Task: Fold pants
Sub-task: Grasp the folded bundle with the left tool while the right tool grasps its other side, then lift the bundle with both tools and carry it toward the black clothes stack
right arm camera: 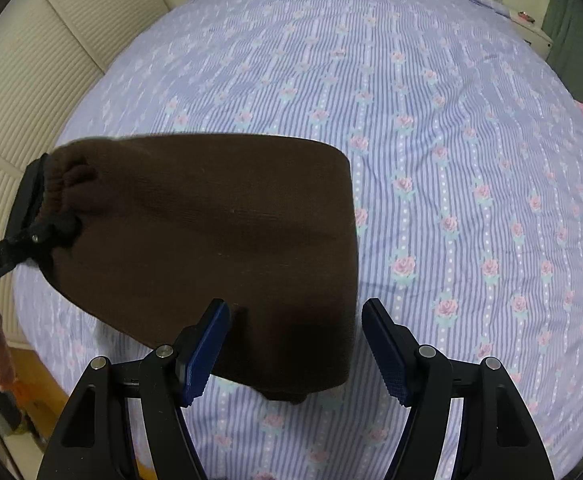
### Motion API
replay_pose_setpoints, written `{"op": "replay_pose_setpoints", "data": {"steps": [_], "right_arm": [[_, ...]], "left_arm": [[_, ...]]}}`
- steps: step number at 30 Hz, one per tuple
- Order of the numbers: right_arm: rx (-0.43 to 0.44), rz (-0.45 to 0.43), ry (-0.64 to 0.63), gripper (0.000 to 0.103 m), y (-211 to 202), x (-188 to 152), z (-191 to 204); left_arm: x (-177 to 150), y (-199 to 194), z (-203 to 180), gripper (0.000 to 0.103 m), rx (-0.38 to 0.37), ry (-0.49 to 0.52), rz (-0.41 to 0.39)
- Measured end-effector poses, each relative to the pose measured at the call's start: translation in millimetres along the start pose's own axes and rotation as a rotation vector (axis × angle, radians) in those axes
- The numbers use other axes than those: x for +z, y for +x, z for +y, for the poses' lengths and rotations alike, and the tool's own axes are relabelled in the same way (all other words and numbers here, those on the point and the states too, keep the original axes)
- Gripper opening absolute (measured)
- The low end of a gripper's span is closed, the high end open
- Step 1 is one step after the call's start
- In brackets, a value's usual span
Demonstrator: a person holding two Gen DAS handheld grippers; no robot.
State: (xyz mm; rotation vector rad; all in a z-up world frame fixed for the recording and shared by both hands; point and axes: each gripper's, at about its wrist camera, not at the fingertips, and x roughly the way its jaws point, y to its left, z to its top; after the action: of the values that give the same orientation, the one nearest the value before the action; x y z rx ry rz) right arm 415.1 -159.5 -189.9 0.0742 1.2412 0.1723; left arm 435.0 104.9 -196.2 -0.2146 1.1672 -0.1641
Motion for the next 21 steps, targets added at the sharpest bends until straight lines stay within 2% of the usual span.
{"op": "replay_pose_setpoints", "data": {"steps": [2,5,9,13,17,21], "right_arm": [[-0.009,-0.001,0.001,0.070,1,2,3],[-0.035,-0.015,-0.006,0.070,4,5,9],[-0.027,-0.033,-0.001,0.070,7,12,14],[-0.045,-0.056,-0.008,0.070,10,23,17],[-0.084,-0.048,-0.038,0.070,22,32,24],[-0.054,-0.056,-0.049,0.070,19,35,33]], "left_arm": [[-7,21,19,0.053,0.011,-0.049,0.075],[-13,30,35,0.074,0.002,-0.099,0.097],[-14,35,47,0.077,-0.032,-0.146,0.117],[-19,43,63,0.084,-0.020,-0.172,0.128],[-22,60,79,0.097,0.002,-0.212,0.175],[-16,50,70,0.096,0.008,-0.182,0.181]]}}
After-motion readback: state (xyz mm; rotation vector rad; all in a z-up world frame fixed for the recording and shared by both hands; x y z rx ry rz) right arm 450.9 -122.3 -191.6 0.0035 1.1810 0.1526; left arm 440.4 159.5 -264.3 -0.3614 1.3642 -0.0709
